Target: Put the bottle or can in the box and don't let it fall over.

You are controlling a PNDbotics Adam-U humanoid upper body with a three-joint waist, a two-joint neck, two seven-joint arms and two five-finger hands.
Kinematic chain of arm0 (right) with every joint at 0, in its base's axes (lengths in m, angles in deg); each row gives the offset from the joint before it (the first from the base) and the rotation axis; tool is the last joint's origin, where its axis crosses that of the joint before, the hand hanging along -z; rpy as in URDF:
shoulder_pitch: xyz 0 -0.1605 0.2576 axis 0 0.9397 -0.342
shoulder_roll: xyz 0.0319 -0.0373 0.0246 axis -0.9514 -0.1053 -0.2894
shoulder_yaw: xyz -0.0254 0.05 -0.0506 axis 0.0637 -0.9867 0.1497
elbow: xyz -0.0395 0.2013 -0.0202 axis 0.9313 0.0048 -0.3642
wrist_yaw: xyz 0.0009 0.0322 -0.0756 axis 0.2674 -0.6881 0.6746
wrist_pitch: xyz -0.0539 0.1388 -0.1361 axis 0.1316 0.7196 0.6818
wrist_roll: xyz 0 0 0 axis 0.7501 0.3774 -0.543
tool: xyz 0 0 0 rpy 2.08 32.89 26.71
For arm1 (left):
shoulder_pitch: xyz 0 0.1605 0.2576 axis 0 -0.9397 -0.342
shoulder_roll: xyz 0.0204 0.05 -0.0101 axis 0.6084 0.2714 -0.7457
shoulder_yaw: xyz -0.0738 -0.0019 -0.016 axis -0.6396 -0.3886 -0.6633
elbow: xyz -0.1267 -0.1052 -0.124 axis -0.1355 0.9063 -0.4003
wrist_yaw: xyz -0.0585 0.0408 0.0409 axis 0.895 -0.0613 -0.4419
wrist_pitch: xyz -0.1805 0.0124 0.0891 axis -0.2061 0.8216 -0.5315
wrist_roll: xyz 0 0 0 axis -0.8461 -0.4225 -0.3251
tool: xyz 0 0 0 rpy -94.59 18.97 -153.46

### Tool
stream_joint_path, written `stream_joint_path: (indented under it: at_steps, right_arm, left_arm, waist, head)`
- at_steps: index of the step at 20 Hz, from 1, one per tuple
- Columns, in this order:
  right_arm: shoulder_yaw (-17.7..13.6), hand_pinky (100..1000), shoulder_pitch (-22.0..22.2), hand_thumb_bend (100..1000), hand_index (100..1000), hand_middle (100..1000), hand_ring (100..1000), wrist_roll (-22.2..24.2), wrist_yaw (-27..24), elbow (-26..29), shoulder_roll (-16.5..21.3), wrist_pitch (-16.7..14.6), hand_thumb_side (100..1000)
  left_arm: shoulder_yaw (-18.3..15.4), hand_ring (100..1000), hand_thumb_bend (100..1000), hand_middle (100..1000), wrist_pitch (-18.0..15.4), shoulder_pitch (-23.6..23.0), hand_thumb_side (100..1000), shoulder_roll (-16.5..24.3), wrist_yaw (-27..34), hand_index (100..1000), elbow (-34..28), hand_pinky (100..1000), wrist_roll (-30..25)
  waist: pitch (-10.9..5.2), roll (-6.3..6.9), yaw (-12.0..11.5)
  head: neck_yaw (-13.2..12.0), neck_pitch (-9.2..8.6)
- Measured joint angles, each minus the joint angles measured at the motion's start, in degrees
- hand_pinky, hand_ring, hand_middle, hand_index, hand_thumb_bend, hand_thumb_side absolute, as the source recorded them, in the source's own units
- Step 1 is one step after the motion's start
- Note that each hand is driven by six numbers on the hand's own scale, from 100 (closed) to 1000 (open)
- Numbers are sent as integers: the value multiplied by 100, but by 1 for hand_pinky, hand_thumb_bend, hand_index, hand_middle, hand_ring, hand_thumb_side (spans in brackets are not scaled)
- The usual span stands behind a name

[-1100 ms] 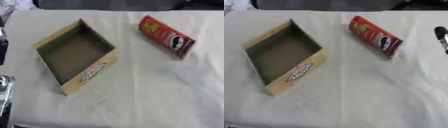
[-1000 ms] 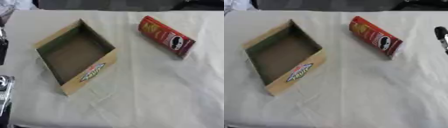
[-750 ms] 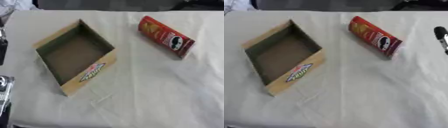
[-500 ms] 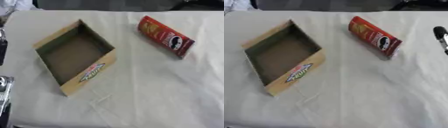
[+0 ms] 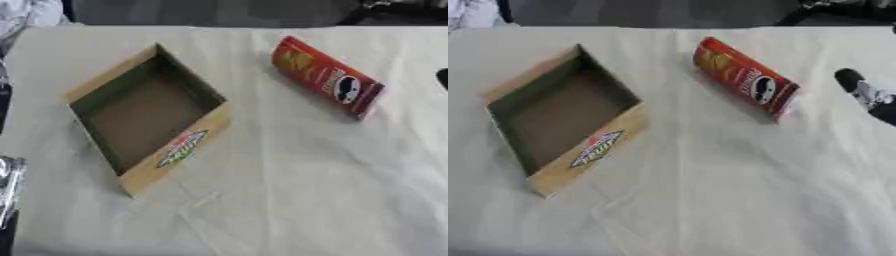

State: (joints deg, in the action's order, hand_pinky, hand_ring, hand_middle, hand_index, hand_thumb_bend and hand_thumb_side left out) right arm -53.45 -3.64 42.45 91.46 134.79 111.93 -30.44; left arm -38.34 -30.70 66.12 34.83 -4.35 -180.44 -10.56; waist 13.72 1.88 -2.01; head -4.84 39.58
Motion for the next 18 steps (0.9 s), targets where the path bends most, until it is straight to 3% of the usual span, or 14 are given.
stream_joint_path:
  at_steps: [2, 10, 18]
  right_arm:
    - [16, 866, -59, 686, 874, 769, 901, -137, 19, -53, -7, -124, 377]
    - [153, 859, -274, 709, 872, 771, 897, -1612, 358, -553, -198, -1071, 357]
    - [330, 857, -429, 741, 883, 771, 890, -1613, 579, -1079, -371, -1215, 394]
  left_arm:
    - [0, 872, 556, 648, -2, 0, 610, 0, 0, 675, 1, 560, -4]
    - [0, 873, 556, 649, -23, 0, 609, 0, 0, 674, 4, 560, -27]
    - [0, 873, 555, 649, -35, 0, 609, 0, 0, 673, 31, 560, -43]
  waist:
    - [-1, 7, 2]
    - [-7, 11, -5]
    - [-7, 22, -17]
  head:
    - [7, -1]
    - [44, -44]
    - [45, -45]
